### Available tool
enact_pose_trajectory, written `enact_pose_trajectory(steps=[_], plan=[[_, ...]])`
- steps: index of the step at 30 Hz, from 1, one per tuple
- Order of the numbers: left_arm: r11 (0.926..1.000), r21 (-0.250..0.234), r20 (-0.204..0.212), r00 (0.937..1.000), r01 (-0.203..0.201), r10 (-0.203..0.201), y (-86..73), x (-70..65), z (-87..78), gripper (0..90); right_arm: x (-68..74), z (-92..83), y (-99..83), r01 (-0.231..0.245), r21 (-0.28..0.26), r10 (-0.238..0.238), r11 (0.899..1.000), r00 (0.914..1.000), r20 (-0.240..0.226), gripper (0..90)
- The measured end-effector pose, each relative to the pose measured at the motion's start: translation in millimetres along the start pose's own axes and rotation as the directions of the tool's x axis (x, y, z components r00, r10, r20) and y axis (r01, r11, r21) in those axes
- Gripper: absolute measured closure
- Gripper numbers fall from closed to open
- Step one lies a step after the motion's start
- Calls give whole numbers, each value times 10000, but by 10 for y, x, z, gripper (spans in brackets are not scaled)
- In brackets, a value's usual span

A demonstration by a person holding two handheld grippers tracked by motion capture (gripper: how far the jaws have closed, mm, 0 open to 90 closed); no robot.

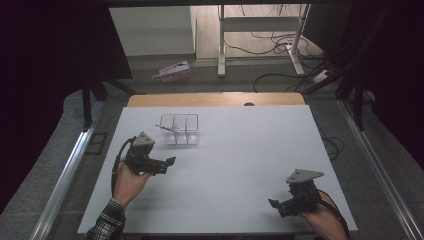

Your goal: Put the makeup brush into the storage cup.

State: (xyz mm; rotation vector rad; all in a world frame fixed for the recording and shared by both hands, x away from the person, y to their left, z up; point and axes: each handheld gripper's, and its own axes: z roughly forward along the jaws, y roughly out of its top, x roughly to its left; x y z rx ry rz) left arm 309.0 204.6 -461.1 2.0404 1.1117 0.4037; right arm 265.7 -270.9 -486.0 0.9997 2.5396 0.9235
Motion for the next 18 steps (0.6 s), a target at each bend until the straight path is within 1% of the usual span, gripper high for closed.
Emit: enact_pose_trajectory(steps=[4,10,13,18], plan=[[10000,77,6,10000,-8,8,-56,-30,-21,9,1,-3,2,-127,-70,126,9999,9999,-43,0],[9998,58,79,9998,171,-172,-155,-67,-75,9,3,-4,6,-109,-94,108,9999,9999,-48,0],[9998,159,43,9999,102,-103,-195,-91,-94,10,6,-6,6,-91,-79,90,9999,10000,-41,0],[9997,204,75,9999,118,-120,-257,-138,-126,10,6,-7,6,-76,-71,75,9999,9999,-68,0]])
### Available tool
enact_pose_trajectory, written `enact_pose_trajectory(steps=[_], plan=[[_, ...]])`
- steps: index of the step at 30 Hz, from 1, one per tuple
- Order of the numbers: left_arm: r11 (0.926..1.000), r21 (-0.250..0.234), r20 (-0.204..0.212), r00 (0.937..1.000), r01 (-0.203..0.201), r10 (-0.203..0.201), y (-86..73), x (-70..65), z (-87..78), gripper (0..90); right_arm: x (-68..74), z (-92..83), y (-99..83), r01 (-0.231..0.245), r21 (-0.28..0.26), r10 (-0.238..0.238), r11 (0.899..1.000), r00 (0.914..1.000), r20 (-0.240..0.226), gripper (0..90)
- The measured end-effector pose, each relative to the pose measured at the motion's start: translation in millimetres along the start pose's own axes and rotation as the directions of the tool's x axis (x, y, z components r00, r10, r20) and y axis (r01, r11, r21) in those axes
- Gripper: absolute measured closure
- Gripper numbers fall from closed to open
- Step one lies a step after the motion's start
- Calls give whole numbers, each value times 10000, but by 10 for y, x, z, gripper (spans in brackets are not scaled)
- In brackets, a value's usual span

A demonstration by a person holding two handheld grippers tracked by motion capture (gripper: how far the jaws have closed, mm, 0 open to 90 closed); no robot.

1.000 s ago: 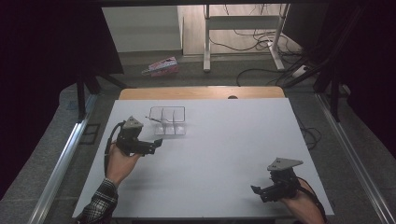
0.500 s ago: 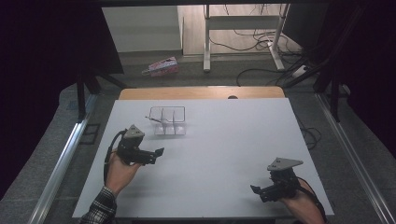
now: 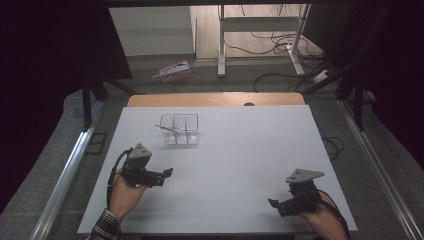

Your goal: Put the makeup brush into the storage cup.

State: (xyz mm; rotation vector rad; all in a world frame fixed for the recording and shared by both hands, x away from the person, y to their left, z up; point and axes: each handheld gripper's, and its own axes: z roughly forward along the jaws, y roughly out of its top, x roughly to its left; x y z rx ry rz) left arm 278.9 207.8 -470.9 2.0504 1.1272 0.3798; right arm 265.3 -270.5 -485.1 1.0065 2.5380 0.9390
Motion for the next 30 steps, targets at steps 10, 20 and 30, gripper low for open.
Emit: enact_pose_trajectory(steps=[10,20,30], plan=[[10000,79,-56,10000,0,0,-129,-75,-75,10,4,-3,3,61,23,-61,10000,10000,-7,0],[9999,135,-270,9996,-103,107,-249,-146,-173,9,2,-8,4,71,41,-71,10000,10000,-38,0],[9997,180,-439,9989,-165,173,-382,-218,-258,5,3,-5,2,92,27,-92,10000,9999,-62,0]])
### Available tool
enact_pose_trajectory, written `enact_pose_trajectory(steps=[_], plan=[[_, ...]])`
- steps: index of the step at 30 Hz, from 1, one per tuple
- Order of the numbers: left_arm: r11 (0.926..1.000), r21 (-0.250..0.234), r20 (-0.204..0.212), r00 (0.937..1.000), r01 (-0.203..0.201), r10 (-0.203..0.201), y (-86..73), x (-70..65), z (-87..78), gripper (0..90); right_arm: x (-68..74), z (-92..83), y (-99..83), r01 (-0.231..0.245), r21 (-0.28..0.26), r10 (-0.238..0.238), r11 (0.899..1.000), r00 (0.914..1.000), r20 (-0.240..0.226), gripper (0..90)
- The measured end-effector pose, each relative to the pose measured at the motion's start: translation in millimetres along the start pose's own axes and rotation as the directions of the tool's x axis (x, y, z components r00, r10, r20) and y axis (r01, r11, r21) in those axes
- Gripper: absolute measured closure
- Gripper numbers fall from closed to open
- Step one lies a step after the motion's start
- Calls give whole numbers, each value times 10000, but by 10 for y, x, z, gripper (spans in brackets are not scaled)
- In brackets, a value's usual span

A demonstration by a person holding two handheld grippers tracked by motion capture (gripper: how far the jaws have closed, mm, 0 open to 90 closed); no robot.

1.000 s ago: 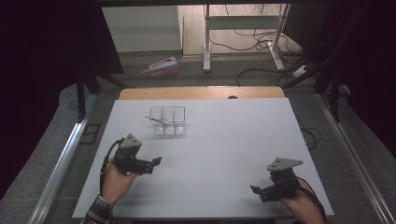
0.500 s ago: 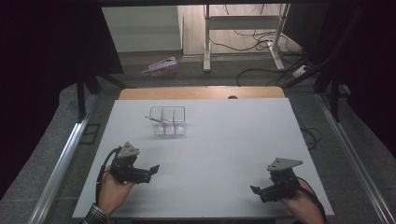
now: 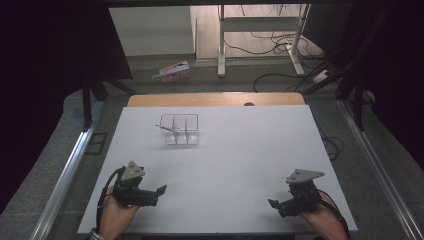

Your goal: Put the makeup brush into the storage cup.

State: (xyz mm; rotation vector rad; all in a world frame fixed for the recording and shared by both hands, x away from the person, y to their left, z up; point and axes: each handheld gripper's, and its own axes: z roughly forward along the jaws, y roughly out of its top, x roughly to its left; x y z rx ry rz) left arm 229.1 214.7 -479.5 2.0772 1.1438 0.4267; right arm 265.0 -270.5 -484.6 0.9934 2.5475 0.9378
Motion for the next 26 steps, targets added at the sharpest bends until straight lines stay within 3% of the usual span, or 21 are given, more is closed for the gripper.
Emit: enact_pose_trajectory(steps=[9,16,21,26], plan=[[9994,105,-72,9994,-328,329,-113,-75,-15,0,0,2,-2,-4,41,4,10000,10000,-16,0],[9999,-52,68,9999,-112,113,-206,-94,-51,0,0,5,-5,37,70,-37,10000,10000,-18,0],[9986,-437,543,9982,287,-263,-277,-57,-78,0,0,11,-8,91,122,-91,9999,10000,6,0],[9986,-370,355,9987,376,-363,-285,-41,-80,0,-3,23,-12,147,160,-147,9998,9999,-13,0]])
